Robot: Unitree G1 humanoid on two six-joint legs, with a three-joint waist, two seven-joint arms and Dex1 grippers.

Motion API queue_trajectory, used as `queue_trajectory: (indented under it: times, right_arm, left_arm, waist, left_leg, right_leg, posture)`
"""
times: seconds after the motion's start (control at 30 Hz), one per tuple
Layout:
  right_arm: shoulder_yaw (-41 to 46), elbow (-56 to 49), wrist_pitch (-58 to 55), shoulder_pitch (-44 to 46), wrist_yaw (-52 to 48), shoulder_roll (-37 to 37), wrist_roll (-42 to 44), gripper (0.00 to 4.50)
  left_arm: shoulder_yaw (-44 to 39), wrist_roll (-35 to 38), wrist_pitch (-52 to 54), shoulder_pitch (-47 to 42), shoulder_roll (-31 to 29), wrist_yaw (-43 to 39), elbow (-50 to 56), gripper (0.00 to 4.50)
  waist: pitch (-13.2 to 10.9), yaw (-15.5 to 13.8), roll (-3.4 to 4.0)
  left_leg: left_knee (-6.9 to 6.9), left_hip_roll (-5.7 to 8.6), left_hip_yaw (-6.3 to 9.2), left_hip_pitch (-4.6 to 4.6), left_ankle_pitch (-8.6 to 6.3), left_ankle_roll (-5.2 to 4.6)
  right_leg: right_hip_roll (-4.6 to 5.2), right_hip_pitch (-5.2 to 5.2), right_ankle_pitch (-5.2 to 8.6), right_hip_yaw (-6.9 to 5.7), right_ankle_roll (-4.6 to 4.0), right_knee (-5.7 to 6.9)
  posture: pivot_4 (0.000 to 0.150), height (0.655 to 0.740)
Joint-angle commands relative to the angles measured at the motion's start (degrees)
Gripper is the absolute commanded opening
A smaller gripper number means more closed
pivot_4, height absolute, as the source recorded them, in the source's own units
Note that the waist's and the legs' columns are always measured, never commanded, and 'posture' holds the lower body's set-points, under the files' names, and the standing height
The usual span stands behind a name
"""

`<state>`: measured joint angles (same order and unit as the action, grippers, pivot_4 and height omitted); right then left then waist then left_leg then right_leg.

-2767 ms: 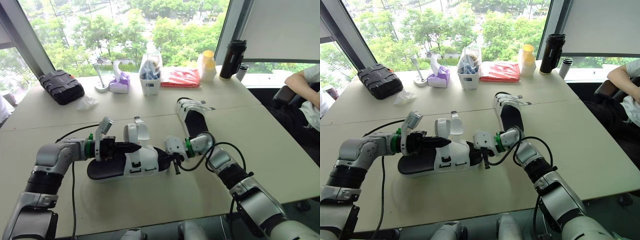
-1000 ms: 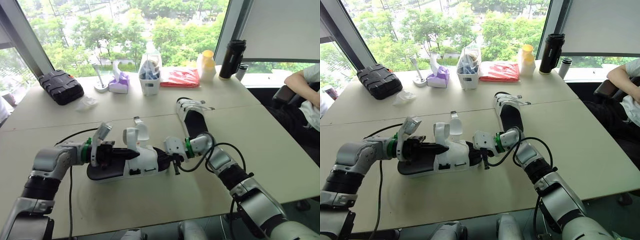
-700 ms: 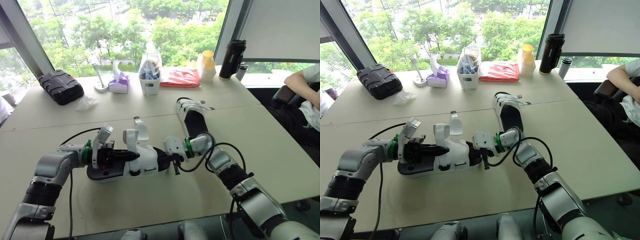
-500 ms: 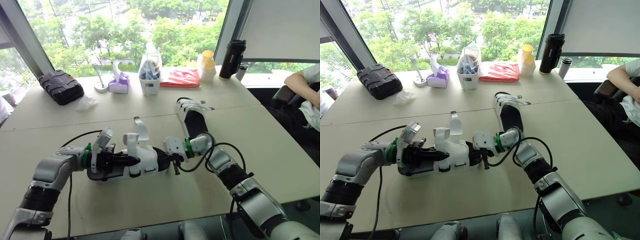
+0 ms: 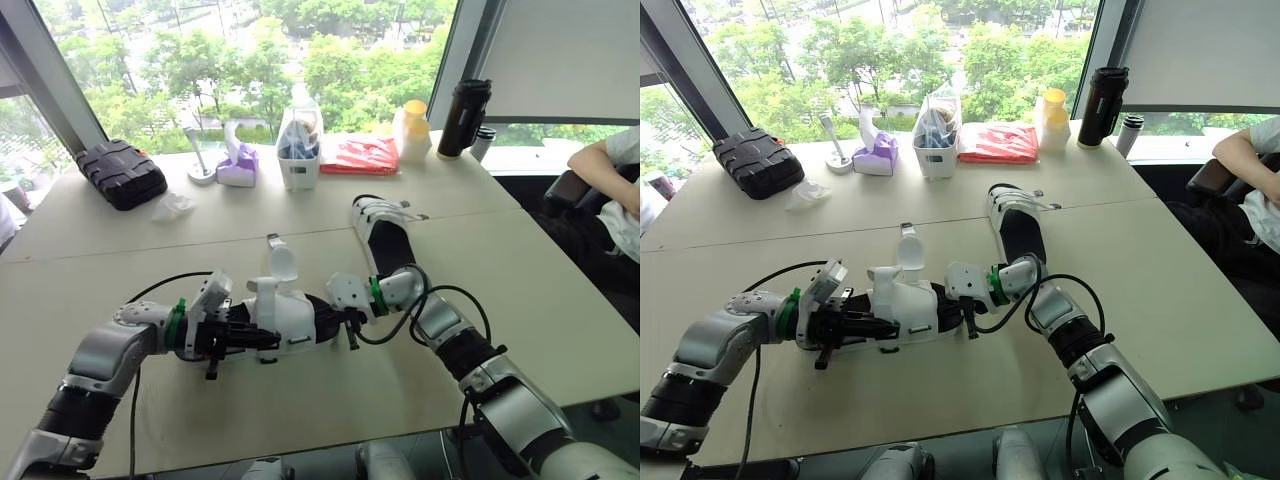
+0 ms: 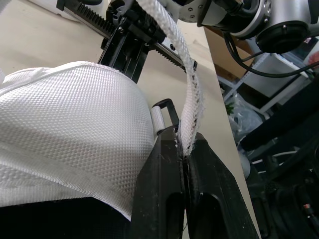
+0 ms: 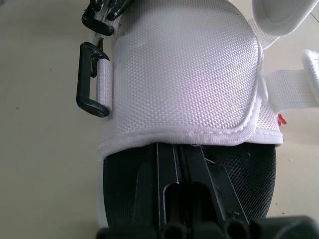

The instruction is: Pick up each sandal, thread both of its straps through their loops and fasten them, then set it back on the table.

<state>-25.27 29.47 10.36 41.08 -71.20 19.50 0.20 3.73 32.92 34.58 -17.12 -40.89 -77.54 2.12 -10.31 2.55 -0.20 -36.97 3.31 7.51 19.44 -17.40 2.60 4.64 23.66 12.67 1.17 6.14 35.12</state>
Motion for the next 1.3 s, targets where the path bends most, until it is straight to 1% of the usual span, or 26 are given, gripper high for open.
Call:
queue_trajectory:
  times: [0.03, 0.2, 0.23, 0.27, 0.43, 0.53, 0.63, 0.77, 0.9, 1.13, 1.3]
  right_arm:
    - [-2.22, 3.33, -1.72, -1.52, 0.08, 0.76, -3.97, 0.00]
    - [-2.14, 3.63, -1.54, -1.26, 0.11, 0.81, -4.05, 0.00]
    - [-2.15, 3.66, -1.48, -1.25, 0.10, 0.82, -4.06, 0.00]
    - [-2.17, 3.69, -1.45, -1.24, 0.11, 0.83, -4.08, 0.00]
    - [-2.13, 3.95, -1.39, -1.21, 0.31, 0.59, -4.06, 0.00]
    - [-2.17, 3.92, -1.32, -1.26, 0.27, 0.48, -4.12, 0.00]
    - [-2.13, 3.99, -1.29, -1.21, 0.28, 0.46, -4.12, 0.00]
    - [-2.04, 4.00, -1.31, -1.11, 0.19, 0.59, -4.10, 0.00]
    - [-2.06, 3.87, -1.32, -1.19, 0.20, 0.71, -4.17, 0.00]
    - [-2.13, 3.61, -1.27, -1.40, 0.19, 0.79, -4.22, 0.00]
    - [-2.27, 3.59, -1.09, -1.42, 0.13, 0.69, -4.30, 0.00]
  left_arm:
    - [-1.37, 0.79, 2.81, 1.00, -2.88, 0.63, 2.55, 1.41]
    - [-6.85, 4.88, 4.61, 5.32, -5.54, 1.77, 7.74, 3.97]
    - [-7.52, 5.44, 4.92, 6.16, -6.05, 1.80, 8.57, 4.35]
    - [-8.26, 6.14, 5.27, 7.12, -6.51, 1.91, 9.39, 4.45]
    - [-11.98, 8.69, 6.41, 17.16, -7.62, 3.05, 14.39, 4.45]
    - [-11.25, 7.06, 3.83, 21.64, -6.73, 4.00, 15.58, 4.45]
    - [-10.24, 5.85, 1.35, 24.25, -5.27, 5.21, 16.09, 4.45]
    - [-9.18, 3.33, -3.92, 24.06, -1.25, 7.96, 14.73, 4.45]
    - [-7.74, -1.11, -11.62, 23.76, 2.28, 9.73, 12.92, 4.45]
    - [-6.34, -2.31, -15.24, 24.85, 4.22, 10.90, 14.06, 4.45]
    - [-4.45, -3.56, -17.88, 25.15, 6.30, 11.20, 11.91, 4.45]
  waist:
    - [0.00, 0.01, 0.00]
    - [-0.01, -0.01, 0.00]
    - [-0.02, 0.01, 0.01]
    - [-0.02, -0.02, 0.02]
    - [-0.03, 0.07, 0.04]
    - [-0.02, -0.03, 0.02]
    - [-0.02, -0.06, 0.02]
    - [-0.01, -0.10, 0.02]
    - [-0.01, -0.10, 0.04]
    - [-0.01, -0.12, 0.03]
    - [-0.01, -0.13, 0.03]
  left_leg:
    - [0.00, 0.00, 0.00, 0.00, 0.00, 0.00]
    - [0.00, -0.01, 0.00, 0.00, 0.00, 0.00]
    - [0.00, -0.02, 0.01, 0.00, 0.00, 0.00]
    - [0.00, -0.03, 0.01, 0.00, 0.00, 0.00]
    - [0.03, -0.03, -0.02, -0.01, -0.01, -0.01]
    - [0.04, -0.05, 0.01, 0.00, -0.01, -0.01]
    - [0.03, -0.06, 0.01, -0.01, -0.01, 0.00]
    - [0.04, -0.06, 0.01, 0.00, -0.01, 0.00]
    - [0.04, -0.07, 0.01, -0.01, -0.01, 0.00]
    - [0.04, -0.07, 0.01, 0.00, -0.01, 0.00]
    - [0.04, -0.07, 0.00, 0.00, -0.01, 0.00]
  right_leg:
    - [0.00, 0.00, 0.00, 0.00, 0.00, 0.00]
    - [0.00, 0.00, 0.01, 0.00, 0.00, 0.00]
    - [-0.01, 0.01, 0.01, -0.01, 0.00, 0.00]
    - [-0.01, 0.01, 0.02, -0.01, 0.00, 0.00]
    - [0.00, 0.02, 0.04, 0.02, -0.03, -0.01]
    - [0.00, 0.03, 0.06, 0.01, -0.08, -0.01]
    - [0.01, 0.01, 0.14, 0.01, -0.21, -0.01]
    - [0.01, 0.01, 0.15, 0.00, -0.22, -0.01]
    - [0.00, 0.01, 0.14, 0.00, -0.23, -0.01]
    - [0.00, 0.01, 0.15, -0.01, -0.23, -0.01]
    - [0.01, 0.01, 0.15, -0.01, -0.22, -0.02]
  posture:
    - [0.150, 0.7400]
    - [0.150, 0.7400]
    - [0.150, 0.7400]
    - [0.150, 0.7400]
    - [0.150, 0.7400]
    - [0.150, 0.7400]
    - [0.150, 0.7400]
    - [0.150, 0.7400]
    - [0.150, 0.7400]
    - [0.150, 0.7400]
    - [0.150, 0.7400]
